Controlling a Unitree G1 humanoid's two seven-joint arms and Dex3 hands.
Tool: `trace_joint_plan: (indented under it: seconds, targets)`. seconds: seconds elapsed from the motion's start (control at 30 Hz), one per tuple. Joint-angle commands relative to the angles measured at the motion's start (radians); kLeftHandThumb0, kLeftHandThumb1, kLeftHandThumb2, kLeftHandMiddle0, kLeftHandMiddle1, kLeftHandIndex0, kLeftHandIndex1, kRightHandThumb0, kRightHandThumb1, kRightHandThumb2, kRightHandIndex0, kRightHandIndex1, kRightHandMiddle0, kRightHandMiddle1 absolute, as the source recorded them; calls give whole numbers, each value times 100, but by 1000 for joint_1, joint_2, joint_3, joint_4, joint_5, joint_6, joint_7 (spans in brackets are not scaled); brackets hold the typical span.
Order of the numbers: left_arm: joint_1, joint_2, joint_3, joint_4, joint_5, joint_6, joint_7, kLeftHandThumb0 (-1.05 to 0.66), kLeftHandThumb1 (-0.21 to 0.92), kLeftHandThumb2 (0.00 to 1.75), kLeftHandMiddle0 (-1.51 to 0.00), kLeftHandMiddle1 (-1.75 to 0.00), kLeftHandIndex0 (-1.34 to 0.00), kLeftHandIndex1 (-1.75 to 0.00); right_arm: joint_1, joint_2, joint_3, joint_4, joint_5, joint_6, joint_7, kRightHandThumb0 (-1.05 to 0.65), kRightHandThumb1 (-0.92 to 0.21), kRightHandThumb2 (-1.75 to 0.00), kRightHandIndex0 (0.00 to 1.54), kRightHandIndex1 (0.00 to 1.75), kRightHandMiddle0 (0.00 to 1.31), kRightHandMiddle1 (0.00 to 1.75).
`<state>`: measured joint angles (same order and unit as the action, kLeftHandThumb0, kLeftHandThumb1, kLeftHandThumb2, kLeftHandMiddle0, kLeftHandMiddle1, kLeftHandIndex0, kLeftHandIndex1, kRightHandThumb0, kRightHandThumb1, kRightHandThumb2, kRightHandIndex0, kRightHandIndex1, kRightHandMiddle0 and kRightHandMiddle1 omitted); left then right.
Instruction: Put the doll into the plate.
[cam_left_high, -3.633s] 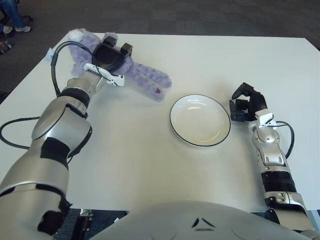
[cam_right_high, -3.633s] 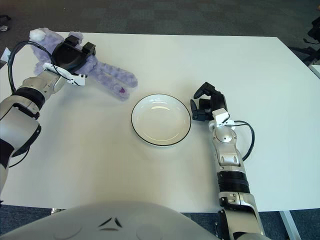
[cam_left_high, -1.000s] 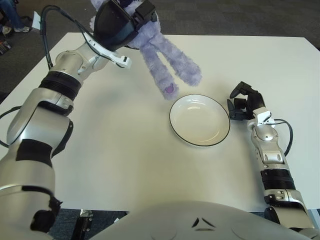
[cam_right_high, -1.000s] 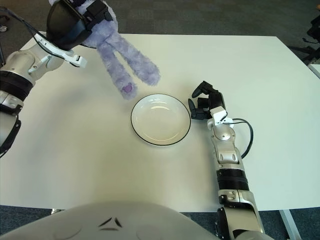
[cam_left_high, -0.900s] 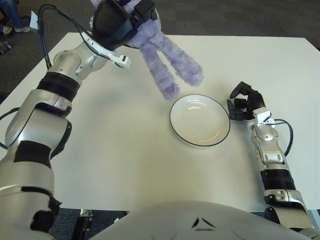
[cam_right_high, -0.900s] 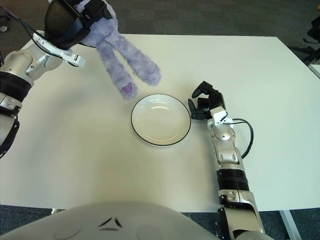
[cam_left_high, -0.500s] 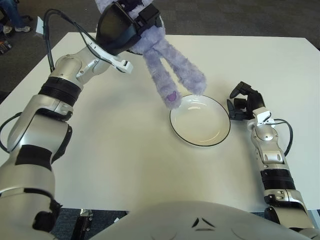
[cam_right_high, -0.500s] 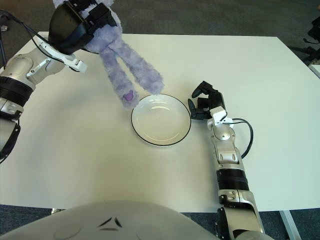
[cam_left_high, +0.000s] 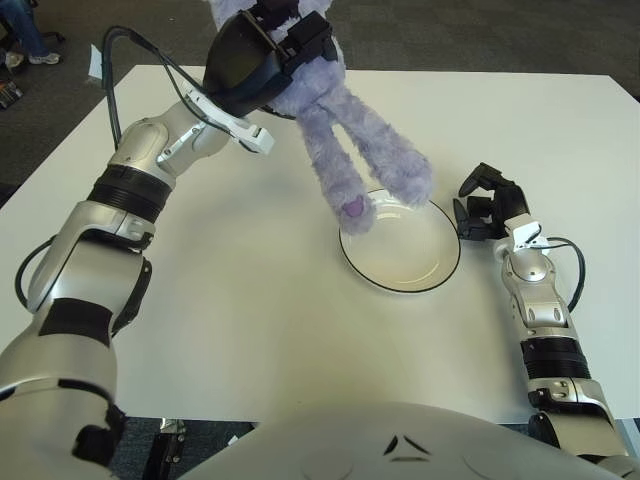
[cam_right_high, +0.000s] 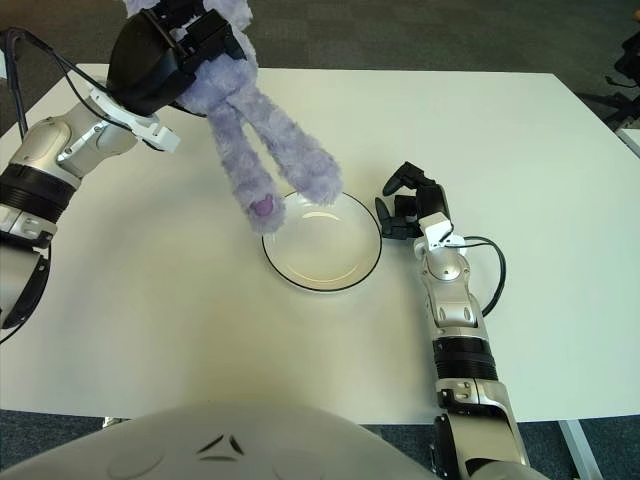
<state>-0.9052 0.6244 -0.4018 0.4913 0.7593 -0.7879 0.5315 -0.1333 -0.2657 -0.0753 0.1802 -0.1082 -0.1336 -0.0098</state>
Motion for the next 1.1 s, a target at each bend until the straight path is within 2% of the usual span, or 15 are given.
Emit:
trace_joint_plan:
  seconds: [0.0,0.23,0.43,0.53,0.63,0.7,0.77,0.97,1.07]
  targets:
    - [44,-3,34,-62,-69,-33,-77,0,7,156,-83,-161,-58,-175,40,0,19,41,-23,34,11,-48,-32,-131,124,175,61,175]
    - [76,-11,65,-101,-134,-76,-192,0,9,156,-79,-168,-56,-175,41,2,23,38,-28,31,7,-48,-32,-131,124,175,61,175]
    - [66,-59,56,-57,-184,-159,-266,0,10,157,-76,-172,-57,-175,43,4,24,36,-27,31,5,-48,-31,-132,125,175,62,175]
    - [61,-76,61,-37,-204,-203,-288,0,10,146,-86,-143,-60,-175,44,4,25,34,-28,33,4,-48,-31,-132,125,175,62,175]
    - [54,-100,64,-16,-210,-249,-297,0,11,141,-91,-128,-64,-175,45,5,26,31,-28,37,3,-48,-31,-132,124,175,62,175]
    - [53,-108,70,-5,-210,-271,-304,0,13,146,-77,-151,-63,-175,45,6,28,29,-28,39,2,-48,-31,-132,124,175,62,175]
    - [51,-115,74,5,-214,-290,-317,0,14,150,-68,-165,-63,-175,46,6,28,28,-27,40,1,-48,-31,-132,124,175,62,175]
    - [72,-138,84,5,-230,-295,-364,0,37,125,-46,-172,-46,-175,46,6,28,27,-23,39,-1,-48,-31,-132,124,175,62,175]
    - [83,-148,95,-2,-228,-287,-377,0,41,120,-43,-172,-43,-175,45,6,28,28,-22,39,-2,-48,-31,-132,124,175,62,175]
